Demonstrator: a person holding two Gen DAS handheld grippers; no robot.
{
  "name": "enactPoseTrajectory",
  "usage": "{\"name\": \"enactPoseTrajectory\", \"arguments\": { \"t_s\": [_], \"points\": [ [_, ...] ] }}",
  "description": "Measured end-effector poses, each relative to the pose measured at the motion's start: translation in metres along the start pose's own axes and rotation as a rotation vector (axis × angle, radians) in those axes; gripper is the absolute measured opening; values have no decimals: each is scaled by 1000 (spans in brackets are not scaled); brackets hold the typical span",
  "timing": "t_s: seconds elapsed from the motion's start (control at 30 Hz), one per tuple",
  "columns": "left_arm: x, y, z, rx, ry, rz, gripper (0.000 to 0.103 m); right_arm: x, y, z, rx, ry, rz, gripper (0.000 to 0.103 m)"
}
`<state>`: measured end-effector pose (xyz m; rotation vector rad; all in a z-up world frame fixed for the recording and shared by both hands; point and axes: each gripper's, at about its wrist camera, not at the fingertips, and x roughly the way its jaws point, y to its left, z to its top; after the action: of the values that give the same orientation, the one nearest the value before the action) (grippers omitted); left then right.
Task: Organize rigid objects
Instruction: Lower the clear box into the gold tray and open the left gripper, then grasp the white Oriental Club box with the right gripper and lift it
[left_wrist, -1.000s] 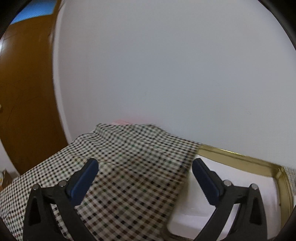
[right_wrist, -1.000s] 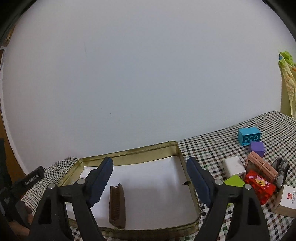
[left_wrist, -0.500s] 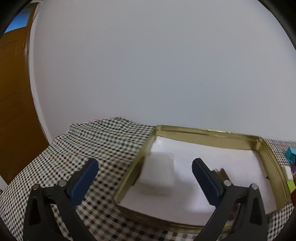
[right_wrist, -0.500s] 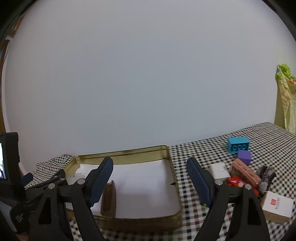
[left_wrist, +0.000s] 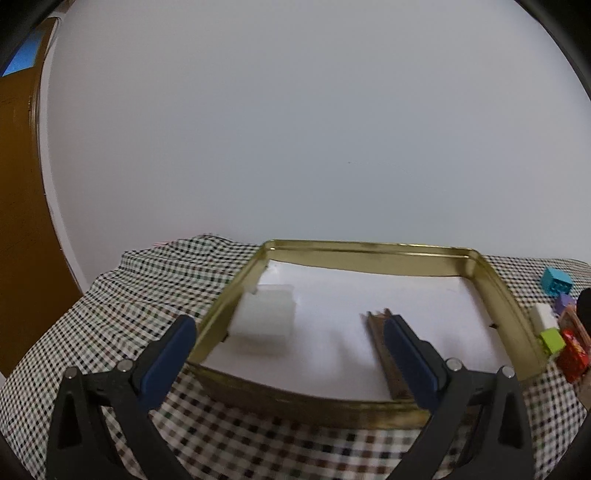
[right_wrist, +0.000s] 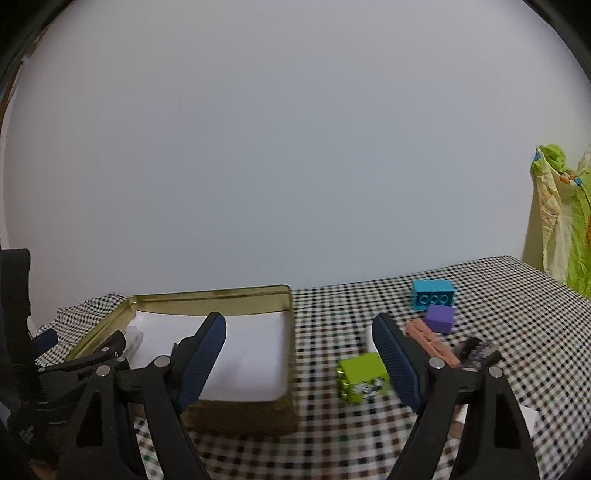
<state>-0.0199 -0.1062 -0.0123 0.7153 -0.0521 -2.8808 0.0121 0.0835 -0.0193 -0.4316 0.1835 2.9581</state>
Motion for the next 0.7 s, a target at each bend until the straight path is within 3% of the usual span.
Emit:
{"name": "enactPoseTrajectory", "arguments": {
  "t_s": [0.4,0.7],
  "points": [
    [-39,-40,-8,59,-15,-71,103,-19,-45,0,36,36,-19,83],
    [-55,-71,-15,95,-11,-141,103,-24,-96,4,40,31,-107,83]
  ]
}}
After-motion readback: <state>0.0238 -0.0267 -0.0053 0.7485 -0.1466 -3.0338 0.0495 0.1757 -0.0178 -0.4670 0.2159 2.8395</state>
